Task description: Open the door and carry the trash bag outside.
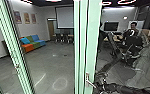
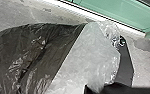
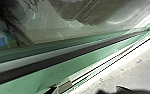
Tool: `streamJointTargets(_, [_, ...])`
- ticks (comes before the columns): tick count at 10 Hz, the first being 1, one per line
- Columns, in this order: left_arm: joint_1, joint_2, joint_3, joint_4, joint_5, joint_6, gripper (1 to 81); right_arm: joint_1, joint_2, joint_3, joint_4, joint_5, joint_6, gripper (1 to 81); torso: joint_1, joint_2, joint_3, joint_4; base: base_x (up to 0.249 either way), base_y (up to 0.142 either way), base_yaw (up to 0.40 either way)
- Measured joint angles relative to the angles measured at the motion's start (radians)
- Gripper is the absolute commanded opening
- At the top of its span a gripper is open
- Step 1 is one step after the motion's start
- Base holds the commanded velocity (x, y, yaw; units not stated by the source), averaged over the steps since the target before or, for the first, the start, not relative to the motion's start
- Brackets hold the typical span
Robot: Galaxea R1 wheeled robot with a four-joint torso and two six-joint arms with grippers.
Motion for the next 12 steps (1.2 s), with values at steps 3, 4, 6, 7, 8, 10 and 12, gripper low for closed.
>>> streamJointTargets(3, [0.000, 0.000, 0.000, 0.000, 0.002, 0.000, 1.0, -0.053, -0.011, 0.034, -0.020, 0.149, -0.014, 81.1, 0.000, 0.000, 0.000, 0.000, 0.000, 0.000, 0.000])
streamJointTargets(4, [0.000, 0.000, -0.001, 0.000, 0.002, 0.000, 1.0, -0.056, -0.011, 0.035, -0.021, 0.158, -0.014, 81.1, 0.000, 0.000, 0.000, 0.000, 0.000, 0.000, 0.000])
streamJointTargets(6, [0.000, 0.000, -0.001, 0.000, 0.002, 0.000, 1.0, -0.057, -0.011, 0.035, -0.023, 0.161, -0.014, 81.1, 0.000, 0.000, 0.000, 0.000, 0.000, 0.000, 0.000])
streamJointTargets(7, [0.000, 0.000, -0.001, 0.000, 0.003, 0.000, 1.0, -0.060, -0.009, 0.031, -0.023, 0.171, -0.015, 81.1, 0.000, 0.000, 0.000, 0.000, 0.000, 0.000, 0.000])
streamJointTargets(8, [0.000, 0.000, -0.001, 0.000, 0.003, 0.000, 1.0, -0.065, -0.005, 0.022, -0.023, 0.181, -0.015, 81.1, 0.000, 0.000, 0.000, 0.000, 0.000, 0.000, 0.000])
streamJointTargets(10, [0.000, -0.001, -0.001, 0.000, 0.005, 0.000, 1.0, -0.077, 0.018, -0.013, -0.021, 0.210, -0.022, 81.1, 0.000, 0.000, 0.001, 0.000, 0.000, 0.000, 0.000])
streamJointTargets(12, [0.000, -0.006, -0.001, 0.000, 0.007, 0.000, 1.0, -0.090, 0.049, -0.062, -0.014, 0.230, -0.053, 81.1, 0.000, 0.000, 0.001, 0.000, 0.000, 0.000, 0.000])
